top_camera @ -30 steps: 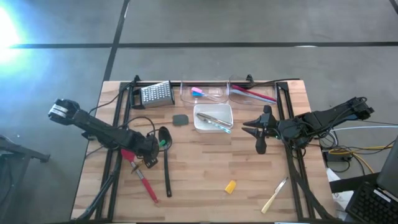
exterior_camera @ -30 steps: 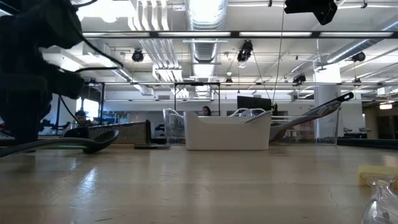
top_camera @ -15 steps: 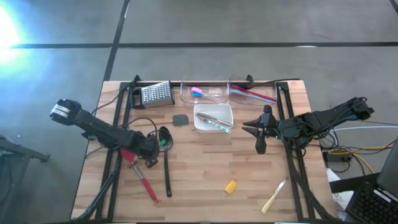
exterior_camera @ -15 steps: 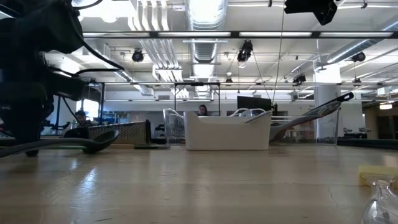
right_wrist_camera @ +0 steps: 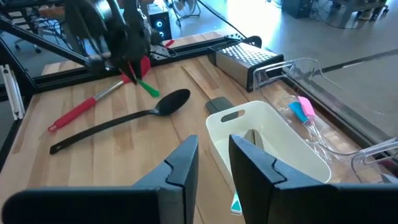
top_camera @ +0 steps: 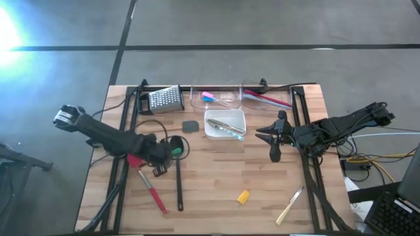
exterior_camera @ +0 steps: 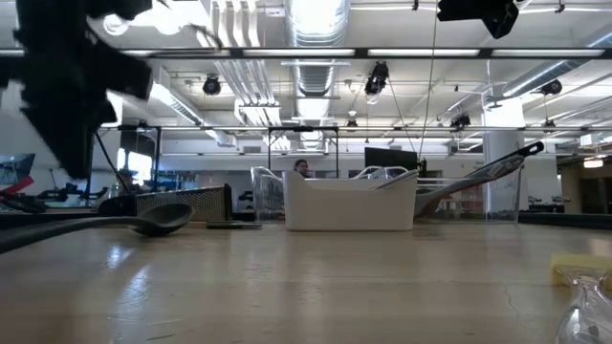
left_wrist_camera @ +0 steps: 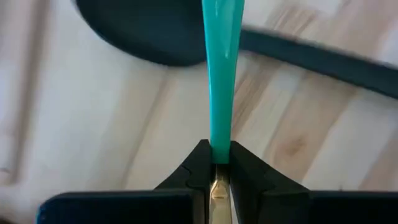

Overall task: Pick & Place Kitchen Items
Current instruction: Put the green table knife into the white bin, then put the black serving spoon into the right transparent bin

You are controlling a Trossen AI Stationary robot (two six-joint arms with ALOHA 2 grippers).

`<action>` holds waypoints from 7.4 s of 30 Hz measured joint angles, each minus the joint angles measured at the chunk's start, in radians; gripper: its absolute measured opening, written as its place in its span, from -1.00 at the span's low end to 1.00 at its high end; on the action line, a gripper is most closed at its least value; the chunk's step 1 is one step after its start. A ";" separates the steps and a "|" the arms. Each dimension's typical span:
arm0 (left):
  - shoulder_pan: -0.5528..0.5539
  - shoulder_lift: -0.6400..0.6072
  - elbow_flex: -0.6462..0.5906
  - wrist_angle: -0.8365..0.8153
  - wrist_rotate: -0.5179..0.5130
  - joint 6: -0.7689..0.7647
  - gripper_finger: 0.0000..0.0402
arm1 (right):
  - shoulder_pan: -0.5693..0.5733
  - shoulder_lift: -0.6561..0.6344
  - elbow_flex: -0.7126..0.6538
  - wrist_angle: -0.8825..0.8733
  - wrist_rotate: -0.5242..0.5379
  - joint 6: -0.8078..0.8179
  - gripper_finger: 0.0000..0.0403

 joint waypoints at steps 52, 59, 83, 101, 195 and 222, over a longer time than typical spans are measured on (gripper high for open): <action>0.634 0.790 0.750 0.673 0.550 1.435 -0.82 | 0.000 -0.001 0.000 -0.017 -0.003 0.000 -0.58; 0.670 0.795 0.739 0.665 0.587 1.469 -0.82 | 0.000 -0.001 0.000 -0.016 -0.002 0.000 -0.63; 0.651 0.768 0.739 0.680 0.425 1.381 -0.14 | -0.005 0.000 0.000 -0.007 0.000 0.004 -0.62; 0.498 0.338 0.793 0.313 0.414 1.152 -0.14 | -0.005 0.000 0.000 0.004 -0.002 0.008 -0.56; 0.134 0.287 0.307 0.362 0.114 1.298 -0.63 | -0.004 0.000 0.000 0.074 -0.006 0.011 -0.54; 0.312 0.163 0.247 1.098 0.136 0.942 -0.63 | -0.004 0.134 0.000 0.238 -0.113 -0.042 -0.44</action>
